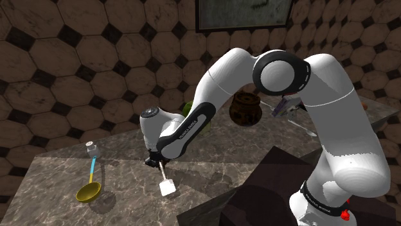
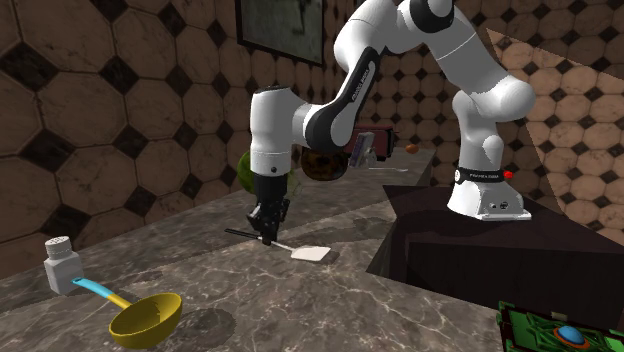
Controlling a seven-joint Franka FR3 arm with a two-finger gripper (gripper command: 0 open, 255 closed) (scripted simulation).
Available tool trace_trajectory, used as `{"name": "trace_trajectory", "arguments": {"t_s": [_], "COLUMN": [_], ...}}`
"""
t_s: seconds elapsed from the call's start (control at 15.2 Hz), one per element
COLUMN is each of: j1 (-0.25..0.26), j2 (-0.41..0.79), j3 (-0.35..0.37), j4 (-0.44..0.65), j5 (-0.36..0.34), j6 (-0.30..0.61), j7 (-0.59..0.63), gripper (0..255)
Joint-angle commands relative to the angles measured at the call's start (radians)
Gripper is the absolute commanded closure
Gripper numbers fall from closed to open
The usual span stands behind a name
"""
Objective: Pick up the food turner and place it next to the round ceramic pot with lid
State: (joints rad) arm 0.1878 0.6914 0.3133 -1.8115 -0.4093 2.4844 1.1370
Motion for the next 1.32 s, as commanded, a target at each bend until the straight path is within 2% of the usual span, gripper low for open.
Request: {"name": "trace_trajectory", "arguments": {"t_s": [0.0,0.4,1.25], "j1": [0.0,0.0,-0.035], "j2": [0.0,0.0,-0.127], "j3": [0.0,0.0,0.05], "j4": [0.0,0.0,-0.015], "j5": [0.0,0.0,0.059], "j6": [0.0,0.0,-0.109], "j7": [0.0,0.0,-0.042], "gripper": [255,255,255]}}
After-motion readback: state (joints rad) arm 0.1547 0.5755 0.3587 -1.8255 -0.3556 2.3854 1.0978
